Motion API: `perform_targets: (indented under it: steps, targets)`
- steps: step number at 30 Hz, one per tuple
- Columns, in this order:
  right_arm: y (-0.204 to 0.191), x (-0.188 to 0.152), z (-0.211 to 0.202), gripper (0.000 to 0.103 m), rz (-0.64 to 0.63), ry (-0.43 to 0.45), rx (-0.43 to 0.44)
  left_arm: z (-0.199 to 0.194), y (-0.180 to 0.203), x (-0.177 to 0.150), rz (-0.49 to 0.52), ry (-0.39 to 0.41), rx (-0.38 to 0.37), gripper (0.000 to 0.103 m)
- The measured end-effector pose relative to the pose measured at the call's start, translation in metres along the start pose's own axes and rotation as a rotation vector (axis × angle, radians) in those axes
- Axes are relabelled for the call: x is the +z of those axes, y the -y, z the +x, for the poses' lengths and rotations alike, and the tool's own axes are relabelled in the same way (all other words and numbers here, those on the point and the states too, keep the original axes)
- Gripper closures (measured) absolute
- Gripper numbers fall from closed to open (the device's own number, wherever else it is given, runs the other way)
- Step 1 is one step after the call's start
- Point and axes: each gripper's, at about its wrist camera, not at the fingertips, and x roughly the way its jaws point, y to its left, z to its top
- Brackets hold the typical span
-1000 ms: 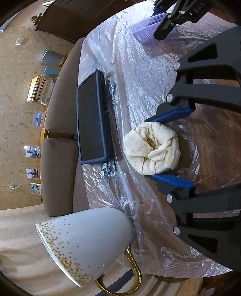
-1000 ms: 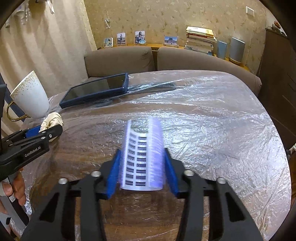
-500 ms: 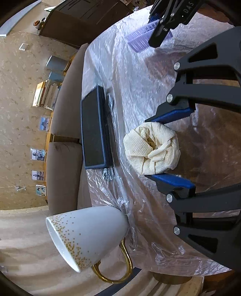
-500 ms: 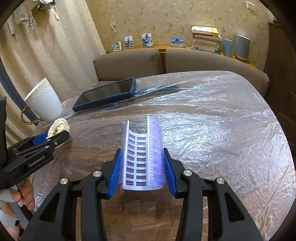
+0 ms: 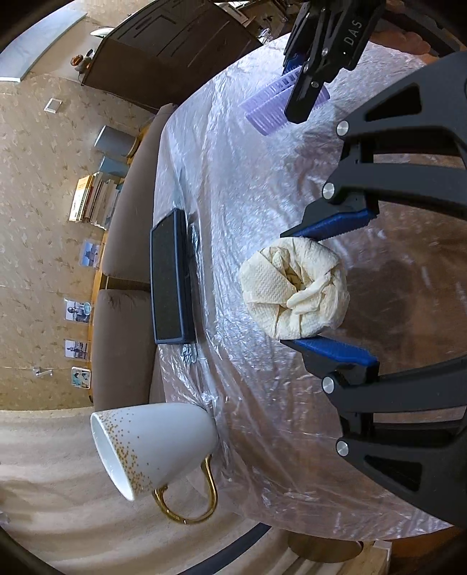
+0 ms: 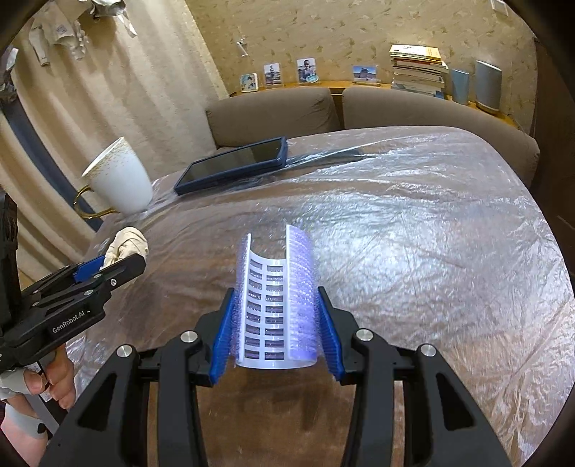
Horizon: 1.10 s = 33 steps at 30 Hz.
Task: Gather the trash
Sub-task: 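Carry the cloth bundle in the left tool while the right tool carries the lavender holder over the bin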
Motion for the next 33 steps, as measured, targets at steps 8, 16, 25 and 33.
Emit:
perform_targets:
  steps: [8,16,25,33]
  targets:
    - [-0.007,-0.017,-0.019,0.061,-0.036,-0.009,0.029,-0.025,0.006,-0.022,-0.018,0.015,-0.032,0.052]
    - [-0.007,-0.042,-0.039,0.061,-0.065,-0.026,0.049,-0.049,0.010,-0.044,-0.035,0.015,-0.055,0.052]
    - [-0.006,-0.069,-0.060,0.061,-0.101,-0.044,0.084,-0.072,0.018,-0.070,-0.037,0.024,-0.041,0.052]
    - [-0.007,-0.096,-0.088,0.061,-0.148,-0.045,0.118,-0.089,0.023,-0.096,-0.025,0.001,-0.044,0.052]
